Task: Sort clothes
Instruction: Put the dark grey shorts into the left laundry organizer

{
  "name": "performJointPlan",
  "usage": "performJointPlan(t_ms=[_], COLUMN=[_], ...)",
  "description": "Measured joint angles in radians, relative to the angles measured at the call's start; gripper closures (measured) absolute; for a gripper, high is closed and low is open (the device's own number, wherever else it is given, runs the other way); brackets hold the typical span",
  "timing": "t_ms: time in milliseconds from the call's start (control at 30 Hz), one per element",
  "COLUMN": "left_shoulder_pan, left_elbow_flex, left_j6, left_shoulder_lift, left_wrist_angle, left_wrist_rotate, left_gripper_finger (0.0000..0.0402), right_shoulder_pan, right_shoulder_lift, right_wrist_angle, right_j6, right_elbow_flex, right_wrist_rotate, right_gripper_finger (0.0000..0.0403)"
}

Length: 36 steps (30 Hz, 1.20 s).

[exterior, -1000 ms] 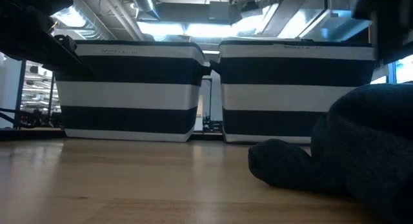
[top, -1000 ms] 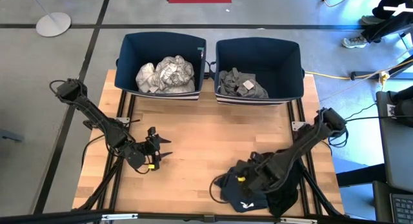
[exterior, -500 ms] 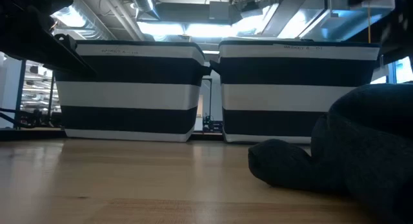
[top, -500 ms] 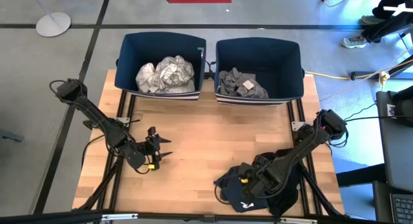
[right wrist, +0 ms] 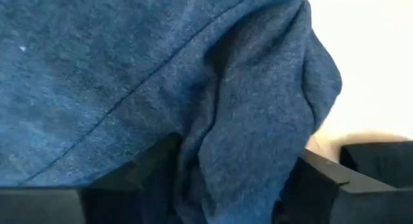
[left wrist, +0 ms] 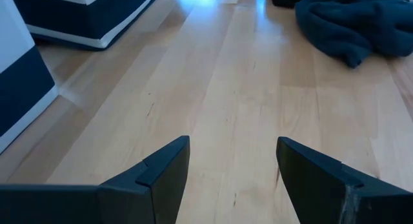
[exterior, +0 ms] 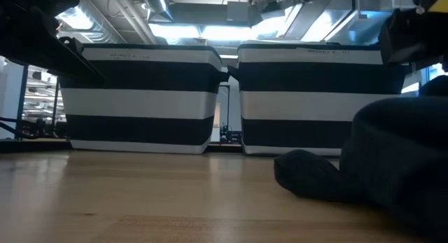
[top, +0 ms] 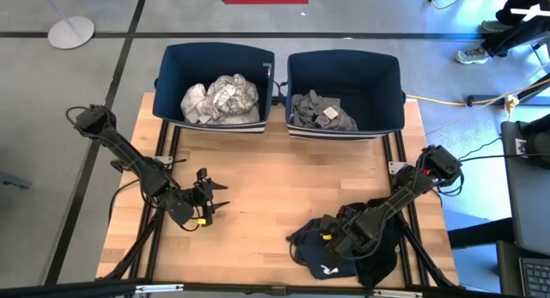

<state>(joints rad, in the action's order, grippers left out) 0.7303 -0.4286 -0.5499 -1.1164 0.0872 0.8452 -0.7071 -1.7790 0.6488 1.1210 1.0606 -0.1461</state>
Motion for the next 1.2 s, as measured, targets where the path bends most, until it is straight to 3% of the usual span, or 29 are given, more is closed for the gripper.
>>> performJointPlan(t_ms=[400,600,700,833,1200], left_shoulder_pan=[0.0,0.0,0.0,0.0,0.0], left_elbow_flex=[0.0,0.0,0.0,0.0,0.0], left_j6=[0.0,0.0,0.0,-0.001,-0.002], left_shoulder_lift=[0.0,0.0,0.0,0.0,0.0], left_wrist_angle=[0.002,0.002,0.002,0.002,-0.011], left_wrist_rotate=[0.0,0.0,0.0,0.0,0.0], left_gripper_finger=[0.0179,0.0179,0.0179,0.0179,0.0179], right_shoulder_pan=[0.001,0.014,0.033,0.072,0.206], right_shoulder_lift=[-0.001,-0.001,-0.002,0.0,0.003], right_wrist_angle=[0.006,0.076,0.12,0.19,0.477], right_j6=[-0.005,-0.047,-0.097,-0.201,-0.48], right_elbow_flex=[-0.002,0.065,0.115,0.208,0.527], right_wrist_rotate=[-0.012,-0.047,-0.045,-0.015,-0.078], right_gripper_finger=[0.0386,0.0366,0.0376,0.0392,0.038])
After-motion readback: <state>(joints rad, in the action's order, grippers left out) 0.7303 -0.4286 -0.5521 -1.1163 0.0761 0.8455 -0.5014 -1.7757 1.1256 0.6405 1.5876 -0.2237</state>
